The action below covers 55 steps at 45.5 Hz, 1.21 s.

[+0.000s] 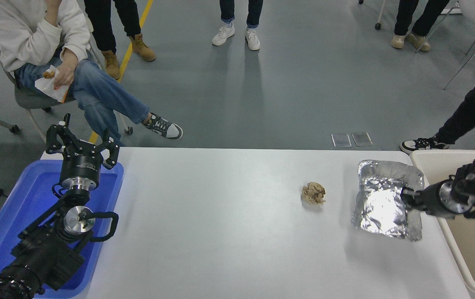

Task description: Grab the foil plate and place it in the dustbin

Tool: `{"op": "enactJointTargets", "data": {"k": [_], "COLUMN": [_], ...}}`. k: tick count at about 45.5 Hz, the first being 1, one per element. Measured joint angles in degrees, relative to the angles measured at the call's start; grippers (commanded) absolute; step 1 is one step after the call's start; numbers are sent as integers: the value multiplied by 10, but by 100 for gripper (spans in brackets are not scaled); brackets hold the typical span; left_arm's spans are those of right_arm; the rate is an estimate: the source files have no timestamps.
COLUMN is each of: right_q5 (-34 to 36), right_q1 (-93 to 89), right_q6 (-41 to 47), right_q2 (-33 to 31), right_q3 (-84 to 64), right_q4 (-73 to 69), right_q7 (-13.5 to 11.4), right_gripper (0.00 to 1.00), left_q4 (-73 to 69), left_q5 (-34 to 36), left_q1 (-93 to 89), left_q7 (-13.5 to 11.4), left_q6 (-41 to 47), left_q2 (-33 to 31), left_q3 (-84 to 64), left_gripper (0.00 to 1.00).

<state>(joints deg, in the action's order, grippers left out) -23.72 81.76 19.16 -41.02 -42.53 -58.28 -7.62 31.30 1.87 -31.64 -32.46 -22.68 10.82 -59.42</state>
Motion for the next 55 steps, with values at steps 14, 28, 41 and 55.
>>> {"op": "enactJointTargets", "data": {"k": [14, 28, 41, 55], "right_q5": [3, 5, 2, -50], "right_q1": [306, 532, 620, 622], "right_q6": [35, 102, 138, 144], "right_q2": [-20, -2, 9, -39], "right_q3": [-205, -321, -365, -415], "right_q4": [-160, -237, -255, -228], "right_q7": [0, -3, -4, -4], "right_gripper": [0, 0, 0, 0], "left_q4": [0, 0, 0, 0], "left_q5": [1, 1, 1, 1], "left_q1": [1, 1, 1, 1], "left_q7": [0, 1, 1, 1], "left_q6": [0, 0, 0, 0], "left_q2": [1, 1, 1, 1], "left_q3": [0, -1, -1, -1], "left_gripper": [99, 99, 99, 99]}}
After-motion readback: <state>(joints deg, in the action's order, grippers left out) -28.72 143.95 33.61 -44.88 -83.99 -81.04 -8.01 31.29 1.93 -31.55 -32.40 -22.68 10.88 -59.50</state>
